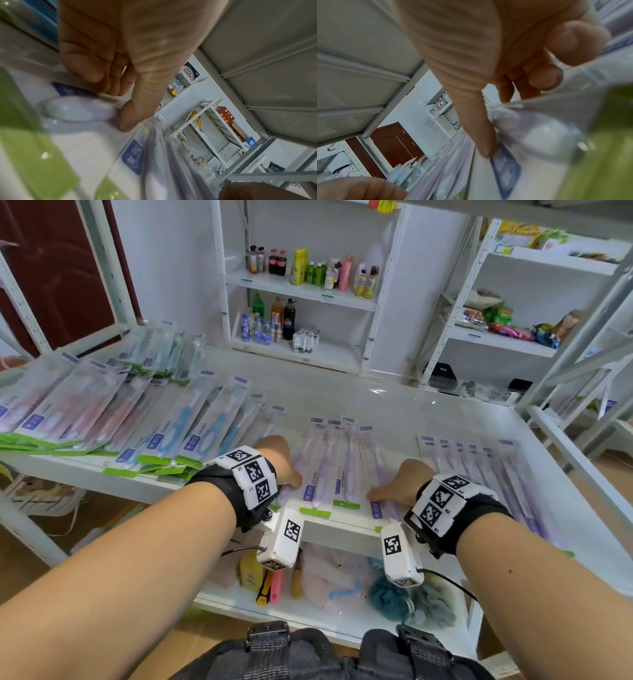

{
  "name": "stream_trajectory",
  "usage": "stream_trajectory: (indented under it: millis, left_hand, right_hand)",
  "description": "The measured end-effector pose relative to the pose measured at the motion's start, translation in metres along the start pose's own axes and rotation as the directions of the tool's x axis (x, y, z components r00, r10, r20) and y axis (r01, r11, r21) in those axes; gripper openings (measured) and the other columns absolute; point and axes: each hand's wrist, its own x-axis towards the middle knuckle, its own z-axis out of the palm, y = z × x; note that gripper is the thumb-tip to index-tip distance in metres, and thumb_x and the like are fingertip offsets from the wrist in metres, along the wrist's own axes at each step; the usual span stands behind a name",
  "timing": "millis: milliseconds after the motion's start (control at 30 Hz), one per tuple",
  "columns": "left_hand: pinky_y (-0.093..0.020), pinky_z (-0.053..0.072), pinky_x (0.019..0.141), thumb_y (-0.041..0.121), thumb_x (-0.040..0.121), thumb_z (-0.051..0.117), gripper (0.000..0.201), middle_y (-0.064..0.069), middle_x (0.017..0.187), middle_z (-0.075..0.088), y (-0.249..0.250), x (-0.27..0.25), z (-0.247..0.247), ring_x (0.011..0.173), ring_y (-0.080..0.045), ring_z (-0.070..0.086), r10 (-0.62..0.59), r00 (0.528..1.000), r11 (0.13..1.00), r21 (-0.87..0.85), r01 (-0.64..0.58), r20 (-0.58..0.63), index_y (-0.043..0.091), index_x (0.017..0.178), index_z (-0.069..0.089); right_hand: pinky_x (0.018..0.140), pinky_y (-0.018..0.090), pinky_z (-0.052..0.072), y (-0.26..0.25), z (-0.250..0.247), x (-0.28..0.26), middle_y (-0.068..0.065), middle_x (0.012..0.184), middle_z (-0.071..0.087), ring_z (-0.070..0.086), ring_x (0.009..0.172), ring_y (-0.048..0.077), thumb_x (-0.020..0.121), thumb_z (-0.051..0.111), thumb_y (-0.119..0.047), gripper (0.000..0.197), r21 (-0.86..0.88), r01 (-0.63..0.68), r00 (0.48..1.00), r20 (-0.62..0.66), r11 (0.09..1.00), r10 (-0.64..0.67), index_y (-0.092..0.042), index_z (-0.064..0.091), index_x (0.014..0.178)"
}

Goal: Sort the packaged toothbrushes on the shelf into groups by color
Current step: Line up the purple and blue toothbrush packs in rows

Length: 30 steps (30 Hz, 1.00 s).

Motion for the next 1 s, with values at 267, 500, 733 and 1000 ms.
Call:
stream_trajectory:
  millis: [267,500,733,1000]
  left_hand:
    - [-0.021,0.042,0.052,0.026,0.073,0.065,0.030,0.001,0.051,0.060,-0.001,-0.002,0.000,0.050,-0.016,0.056,-0.008,1.000,0.992,-0.123,0.011,0.021,0.014,0.046,0.059]
    - [-0.023,0.041,0.054,0.033,0.091,0.048,0.042,-0.007,0.057,0.052,0.012,0.000,-0.013,0.055,-0.022,0.051,0.050,0.973,0.886,-0.439,-0.147,-0.225,0.013,0.053,0.048]
    - [-0.014,0.032,0.033,0.027,0.093,0.049,0.038,-0.004,0.054,0.040,0.066,-0.010,0.001,0.037,-0.016,0.042,-0.001,0.973,0.464,-0.862,-0.204,-0.230,0.013,0.058,0.043]
    - [-0.017,0.029,0.038,0.008,0.088,0.046,0.027,-0.002,0.047,0.049,0.122,-0.014,0.023,0.041,-0.017,0.042,0.011,0.994,0.280,-0.954,-0.105,-0.106,0.013,0.063,0.054]
  right_hand:
    - [0.054,0.021,0.038,0.011,-0.009,-0.008,0.005,0.087,0.058,0.059,0.079,0.021,0.074,0.072,-0.042,0.047,0.175,0.057,0.995,-0.093,0.983,-0.041,-0.006,0.061,0.101]
    - [0.069,0.038,0.055,0.032,-0.026,-0.016,0.011,0.072,0.071,0.071,0.073,0.027,0.083,0.061,-0.041,0.034,0.735,0.140,0.977,-0.210,0.663,0.026,-0.008,0.068,0.088]
    - [0.051,0.028,0.047,0.072,-0.035,-0.020,0.003,0.060,0.060,0.054,0.051,0.019,0.081,0.058,-0.042,0.027,0.941,0.087,0.963,-0.163,0.327,0.213,-0.019,0.060,0.066]
    - [0.054,0.030,0.049,0.131,-0.033,-0.034,0.012,0.070,0.066,0.062,0.060,0.023,0.088,0.051,-0.007,0.018,0.995,0.048,0.970,-0.067,0.088,0.234,-0.007,0.068,0.083]
